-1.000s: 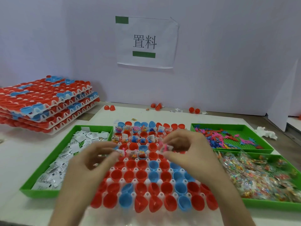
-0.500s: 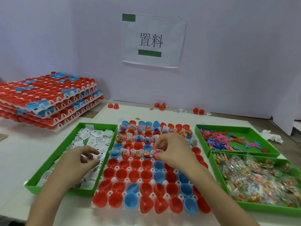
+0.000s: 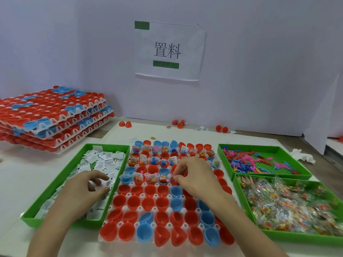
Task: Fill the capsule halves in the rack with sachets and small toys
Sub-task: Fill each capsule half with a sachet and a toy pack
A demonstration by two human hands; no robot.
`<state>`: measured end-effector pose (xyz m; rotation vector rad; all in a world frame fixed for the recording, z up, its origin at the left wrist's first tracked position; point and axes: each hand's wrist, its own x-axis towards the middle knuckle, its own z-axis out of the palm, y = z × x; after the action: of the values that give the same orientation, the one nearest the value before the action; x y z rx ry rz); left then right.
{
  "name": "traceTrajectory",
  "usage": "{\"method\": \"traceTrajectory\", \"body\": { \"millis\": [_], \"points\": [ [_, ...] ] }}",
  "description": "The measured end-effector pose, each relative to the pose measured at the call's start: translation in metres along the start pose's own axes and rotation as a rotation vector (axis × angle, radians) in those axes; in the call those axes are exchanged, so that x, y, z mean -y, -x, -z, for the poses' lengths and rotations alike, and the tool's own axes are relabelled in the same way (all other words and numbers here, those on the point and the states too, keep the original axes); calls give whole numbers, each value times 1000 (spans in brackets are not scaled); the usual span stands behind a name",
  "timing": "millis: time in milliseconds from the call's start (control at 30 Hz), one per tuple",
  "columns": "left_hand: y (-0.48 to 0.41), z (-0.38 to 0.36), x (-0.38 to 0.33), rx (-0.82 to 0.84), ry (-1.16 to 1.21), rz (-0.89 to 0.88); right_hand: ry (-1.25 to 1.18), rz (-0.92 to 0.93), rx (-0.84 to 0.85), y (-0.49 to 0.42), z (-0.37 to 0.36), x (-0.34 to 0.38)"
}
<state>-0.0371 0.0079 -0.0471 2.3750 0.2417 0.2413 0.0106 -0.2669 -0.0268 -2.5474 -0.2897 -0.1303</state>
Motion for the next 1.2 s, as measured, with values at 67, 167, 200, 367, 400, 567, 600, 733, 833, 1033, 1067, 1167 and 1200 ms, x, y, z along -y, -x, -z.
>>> {"method": "traceTrajectory", "body": {
  "millis": [67,167,200,367,400,567,600,733,833,1033,1067,1167,1200],
  "points": [
    [1,1,0,19,5,-2,-1,11,3,1,0,-1],
    [1,4,0,60,10,6,-22,28,-7,0,6,-6],
    [1,4,0,70,11,8,-46,26,-31,-2,11,-9],
    [0,3,2,62,31,16,-59,-69,-173,-21,50,-55],
    [0,3,3,56,38,16,-49,-110,-212,-25,58,-69],
    [-4,-2,6,2,97,37,181,-358,-135,-33,86,-136],
    [-5,-2,6,-12,102,38,195,-371,-91,-31,87,-143],
    [-5,-2,7,-55,122,28,182,-359,-116,-25,83,-157],
    [-5,-2,7,-75,142,31,171,-339,-156,-22,81,-158],
    [2,1,4,-167,116,-87,200,-311,-111,-22,80,-159],
    [4,1,2,-144,92,-112,208,-308,-87,-22,79,-158],
    [5,2,-3,11,-7,-137,218,-312,-93,-22,79,-152],
    [5,1,-4,57,-44,-129,211,-309,-109,-22,78,-152]
  ]
}}
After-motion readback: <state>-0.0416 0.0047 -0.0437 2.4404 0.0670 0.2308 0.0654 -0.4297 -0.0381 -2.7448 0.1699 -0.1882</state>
